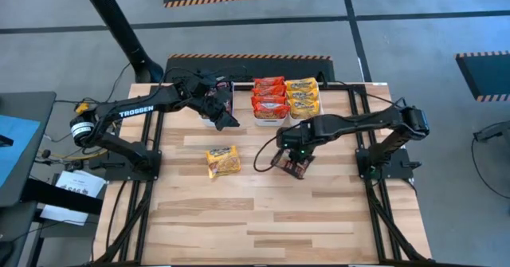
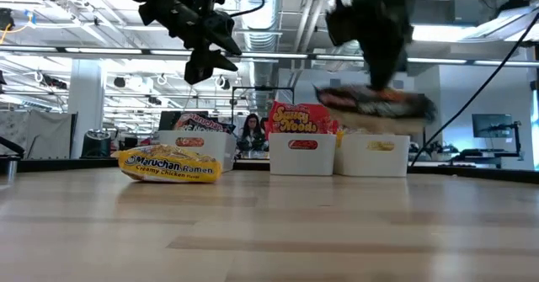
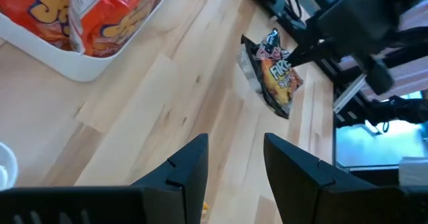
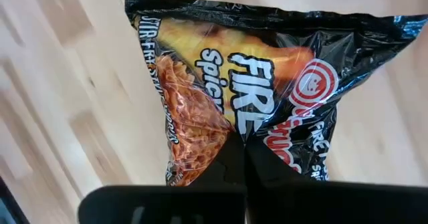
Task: Sort Maruchan noodles
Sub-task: Put the black noodle pack into the left white bin
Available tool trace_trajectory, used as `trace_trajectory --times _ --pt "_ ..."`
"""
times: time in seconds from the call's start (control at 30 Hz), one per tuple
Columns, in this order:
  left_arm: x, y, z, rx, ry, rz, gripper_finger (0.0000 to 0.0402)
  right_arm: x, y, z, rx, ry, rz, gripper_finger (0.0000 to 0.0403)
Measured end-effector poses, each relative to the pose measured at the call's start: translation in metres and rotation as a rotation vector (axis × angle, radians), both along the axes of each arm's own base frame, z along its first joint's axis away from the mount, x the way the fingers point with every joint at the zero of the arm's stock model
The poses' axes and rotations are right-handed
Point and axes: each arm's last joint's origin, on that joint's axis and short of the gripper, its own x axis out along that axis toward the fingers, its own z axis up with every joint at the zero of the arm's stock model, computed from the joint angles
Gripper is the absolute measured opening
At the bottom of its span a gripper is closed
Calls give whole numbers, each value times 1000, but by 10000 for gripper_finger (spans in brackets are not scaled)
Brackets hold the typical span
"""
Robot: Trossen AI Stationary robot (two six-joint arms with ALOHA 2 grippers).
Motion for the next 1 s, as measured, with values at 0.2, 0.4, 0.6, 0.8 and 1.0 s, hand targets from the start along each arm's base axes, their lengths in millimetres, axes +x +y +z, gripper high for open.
trace_trajectory --times 0.2,0.4,0.6,0.8,1.0 --pt "1 0 1 -86 -5 29 132 13 -3 38 -81 -135 12 1" --pt "1 1 1 -285 28 211 132 19 -13 66 -218 -227 65 0" --pt "3 0 4 -386 7 262 132 21 -29 76 -335 -253 119 0" --pt "8 -3 9 -396 -43 259 132 26 -39 81 -416 -315 197 0" --pt "12 -5 11 -368 -69 289 132 29 -44 83 -451 -349 228 0"
